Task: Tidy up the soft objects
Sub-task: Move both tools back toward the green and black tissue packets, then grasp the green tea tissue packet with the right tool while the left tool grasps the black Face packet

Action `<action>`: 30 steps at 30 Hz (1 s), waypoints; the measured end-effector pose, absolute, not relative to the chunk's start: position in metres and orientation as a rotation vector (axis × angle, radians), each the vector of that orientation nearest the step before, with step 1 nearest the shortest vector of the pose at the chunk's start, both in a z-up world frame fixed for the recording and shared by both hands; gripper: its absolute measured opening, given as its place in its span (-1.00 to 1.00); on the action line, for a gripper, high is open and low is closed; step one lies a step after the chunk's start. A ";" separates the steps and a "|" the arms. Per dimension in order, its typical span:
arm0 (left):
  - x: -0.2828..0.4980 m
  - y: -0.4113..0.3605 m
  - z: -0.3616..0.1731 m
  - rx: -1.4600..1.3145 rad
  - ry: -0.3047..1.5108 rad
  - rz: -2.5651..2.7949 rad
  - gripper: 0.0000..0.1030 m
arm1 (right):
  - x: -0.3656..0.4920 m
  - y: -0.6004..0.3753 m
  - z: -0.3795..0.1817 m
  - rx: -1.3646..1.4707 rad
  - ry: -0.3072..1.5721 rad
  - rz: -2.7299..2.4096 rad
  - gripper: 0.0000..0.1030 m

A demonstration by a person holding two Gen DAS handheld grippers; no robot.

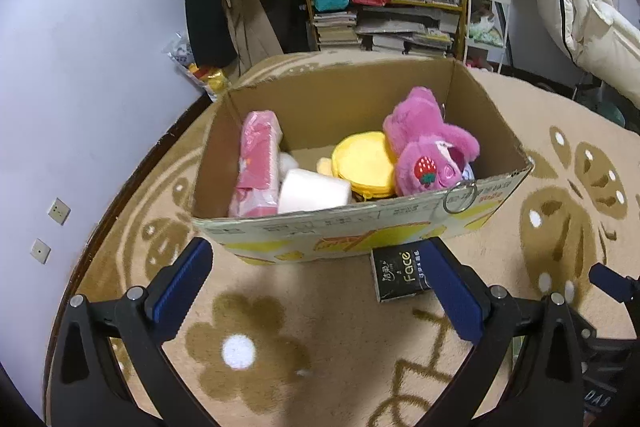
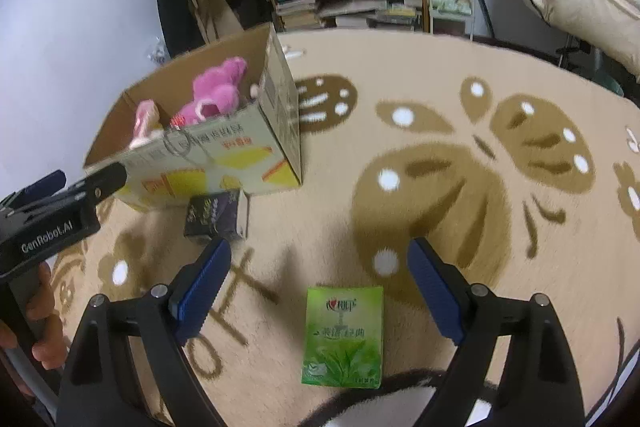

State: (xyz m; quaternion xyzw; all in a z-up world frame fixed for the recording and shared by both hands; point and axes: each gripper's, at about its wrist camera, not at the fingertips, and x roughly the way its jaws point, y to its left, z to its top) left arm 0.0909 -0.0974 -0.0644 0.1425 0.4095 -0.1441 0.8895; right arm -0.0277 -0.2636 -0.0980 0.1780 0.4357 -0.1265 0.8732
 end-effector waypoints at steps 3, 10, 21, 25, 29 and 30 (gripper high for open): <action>0.094 -0.101 -0.073 0.292 0.871 -0.311 0.99 | -0.026 -0.262 -0.107 0.363 0.945 -0.266 0.82; 0.104 -0.110 -0.091 0.289 0.918 -0.344 0.99 | -0.024 -0.262 -0.132 0.394 1.029 -0.273 0.81; 0.110 -0.136 -0.121 0.344 0.992 -0.374 0.99 | -0.023 -0.271 -0.159 0.490 1.127 -0.281 0.41; 0.107 -0.145 -0.127 0.377 0.988 -0.388 0.99 | -0.018 -0.267 -0.163 0.467 1.148 -0.275 0.31; 0.106 -0.152 -0.135 0.397 1.003 -0.389 0.99 | -0.015 -0.269 -0.166 0.490 1.154 -0.273 0.19; 0.106 -0.153 -0.138 0.398 1.010 -0.389 0.99 | -0.014 -0.270 -0.167 0.492 1.157 -0.273 0.18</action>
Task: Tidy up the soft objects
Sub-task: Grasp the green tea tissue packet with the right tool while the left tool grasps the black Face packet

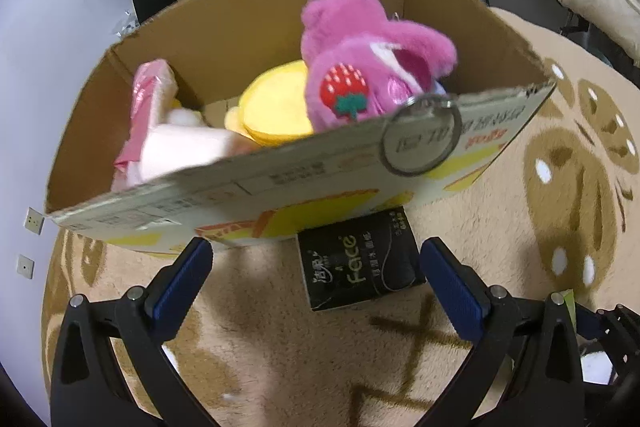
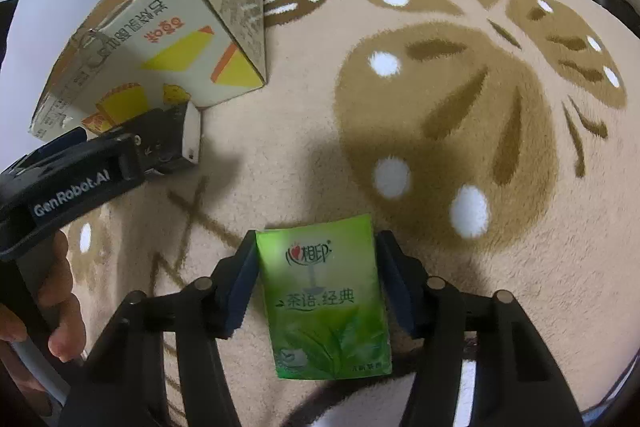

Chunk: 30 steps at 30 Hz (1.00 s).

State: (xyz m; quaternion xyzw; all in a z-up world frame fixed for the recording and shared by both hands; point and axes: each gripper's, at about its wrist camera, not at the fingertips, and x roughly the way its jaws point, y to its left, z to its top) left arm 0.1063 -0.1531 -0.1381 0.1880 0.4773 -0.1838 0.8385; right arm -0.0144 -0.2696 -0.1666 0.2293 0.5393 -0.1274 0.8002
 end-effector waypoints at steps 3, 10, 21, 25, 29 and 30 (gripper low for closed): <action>0.107 -0.155 -0.145 0.397 1.027 -0.387 0.99 | -0.013 -0.270 -0.168 0.496 1.159 -0.272 0.17; 0.114 -0.153 -0.157 0.340 1.068 -0.398 0.99 | -0.014 -0.273 -0.169 0.507 1.154 -0.271 0.17; 0.122 -0.139 -0.158 0.282 1.088 -0.425 0.99 | -0.013 -0.273 -0.170 0.509 1.156 -0.270 0.17; 0.120 -0.144 -0.162 0.322 1.085 -0.422 0.99 | -0.013 -0.274 -0.170 0.512 1.151 -0.271 0.17; 0.116 -0.154 -0.169 0.331 1.114 -0.426 0.99 | -0.012 -0.273 -0.169 0.506 1.153 -0.271 0.17; 0.116 -0.152 -0.170 0.313 1.115 -0.441 0.99 | -0.012 -0.273 -0.169 0.506 1.153 -0.271 0.17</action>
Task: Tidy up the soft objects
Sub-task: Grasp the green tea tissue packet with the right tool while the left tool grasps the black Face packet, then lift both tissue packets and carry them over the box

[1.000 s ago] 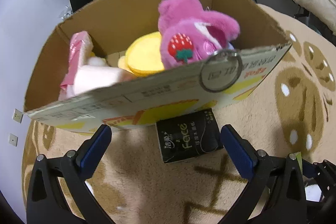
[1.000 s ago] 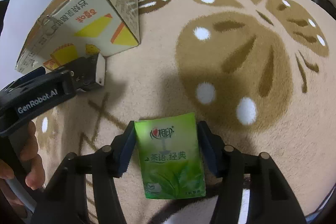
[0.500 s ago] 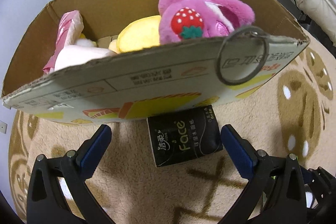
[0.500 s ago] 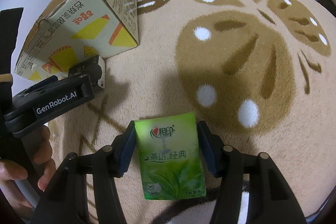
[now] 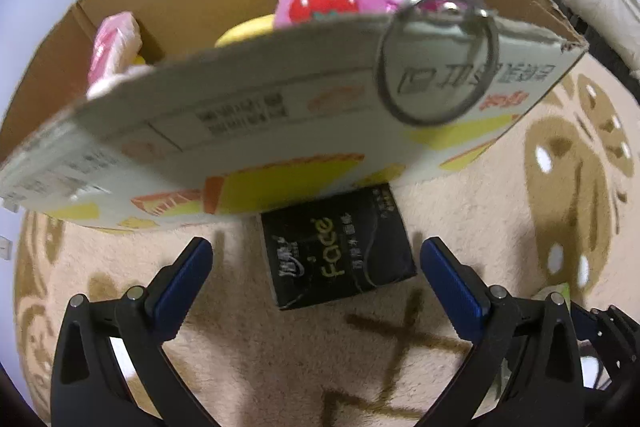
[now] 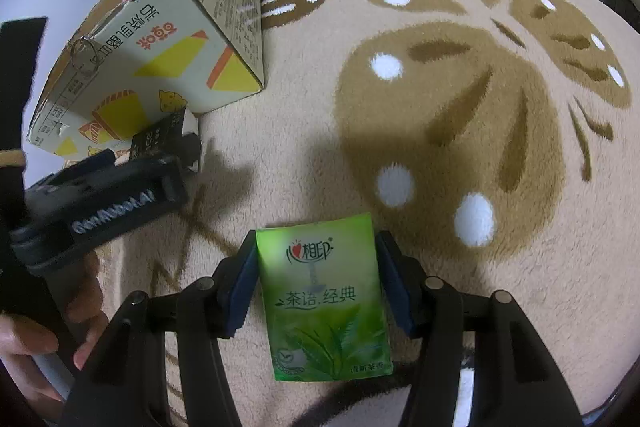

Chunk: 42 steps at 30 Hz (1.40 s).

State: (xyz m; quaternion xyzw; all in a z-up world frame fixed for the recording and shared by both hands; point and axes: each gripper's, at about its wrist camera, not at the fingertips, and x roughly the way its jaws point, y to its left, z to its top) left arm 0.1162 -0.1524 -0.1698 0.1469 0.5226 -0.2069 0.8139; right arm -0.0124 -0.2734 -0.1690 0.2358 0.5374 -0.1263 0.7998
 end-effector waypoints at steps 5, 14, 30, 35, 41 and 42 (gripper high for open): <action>0.120 -0.145 -0.175 0.291 1.119 -0.435 0.68 | -0.010 -0.273 -0.166 0.500 1.137 -0.268 0.14; 0.109 -0.148 -0.171 0.307 1.104 -0.447 0.31 | -0.007 -0.274 -0.162 0.500 1.107 -0.276 0.13; 0.086 -0.136 -0.121 0.286 1.038 -0.383 0.30 | -0.008 -0.278 -0.137 0.528 0.988 -0.264 0.10; 0.077 -0.131 -0.103 0.287 1.009 -0.364 0.30 | -0.011 -0.267 -0.122 0.494 0.955 -0.243 0.10; 0.063 -0.124 -0.078 0.291 0.955 -0.356 0.30 | -0.008 -0.261 -0.101 0.468 0.886 -0.216 0.10; 0.062 -0.118 -0.072 0.280 0.935 -0.355 0.30 | -0.007 -0.260 -0.098 0.467 0.874 -0.212 0.10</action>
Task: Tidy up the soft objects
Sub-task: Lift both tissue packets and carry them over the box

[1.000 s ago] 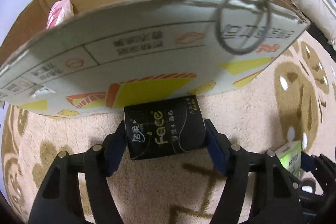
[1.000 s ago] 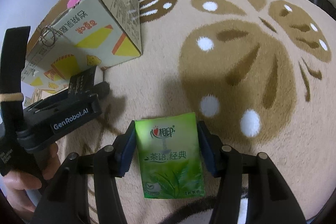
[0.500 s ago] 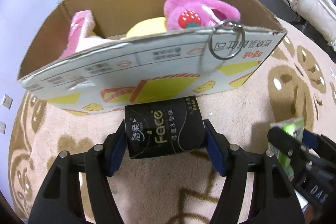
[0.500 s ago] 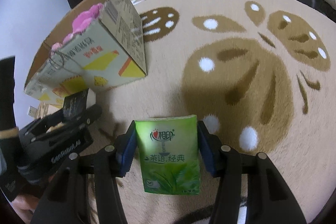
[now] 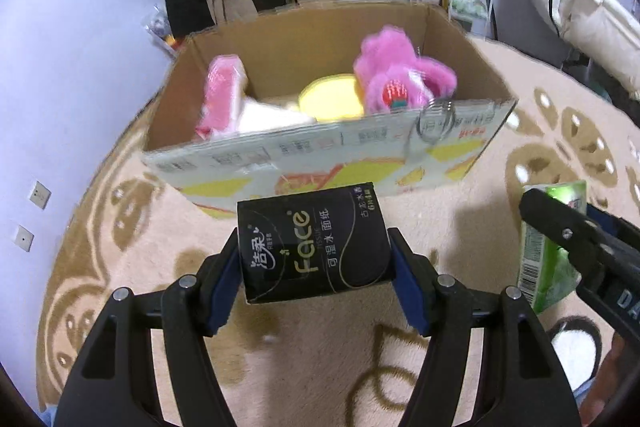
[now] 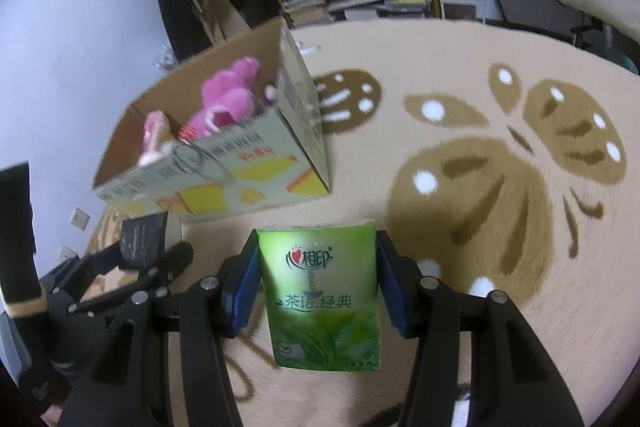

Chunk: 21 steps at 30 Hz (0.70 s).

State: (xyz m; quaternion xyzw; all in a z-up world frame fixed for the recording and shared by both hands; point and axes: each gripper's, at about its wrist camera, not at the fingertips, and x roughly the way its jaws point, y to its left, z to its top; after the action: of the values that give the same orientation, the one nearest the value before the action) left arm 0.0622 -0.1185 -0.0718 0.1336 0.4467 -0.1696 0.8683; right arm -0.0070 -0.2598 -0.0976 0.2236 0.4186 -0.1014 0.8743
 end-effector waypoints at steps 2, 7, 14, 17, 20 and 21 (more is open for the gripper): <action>0.062 -0.113 -0.056 0.268 0.908 -0.353 0.30 | -0.007 -0.257 -0.090 0.468 0.848 -0.204 0.10; 0.057 -0.104 -0.037 0.311 0.816 -0.335 0.30 | -0.004 -0.254 -0.075 0.455 0.800 -0.193 0.10; 0.066 -0.087 -0.014 0.312 0.740 -0.273 0.30 | -0.002 -0.248 -0.050 0.426 0.718 -0.174 0.10; 0.071 -0.078 -0.009 0.307 0.733 -0.262 0.30 | 0.000 -0.246 -0.043 0.417 0.689 -0.165 0.10; 0.075 -0.072 -0.007 0.326 0.717 -0.246 0.30 | 0.003 -0.242 -0.036 0.396 0.658 -0.158 0.10; 0.077 -0.070 -0.006 0.326 0.716 -0.246 0.30 | 0.003 -0.242 -0.034 0.389 0.649 -0.155 0.10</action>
State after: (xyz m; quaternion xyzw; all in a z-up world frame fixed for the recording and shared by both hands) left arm 0.0773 -0.0703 -0.0058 0.1586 0.3479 -0.1193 0.9163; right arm 0.0035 -0.2418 -0.0336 0.1898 0.3165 -0.0757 0.9263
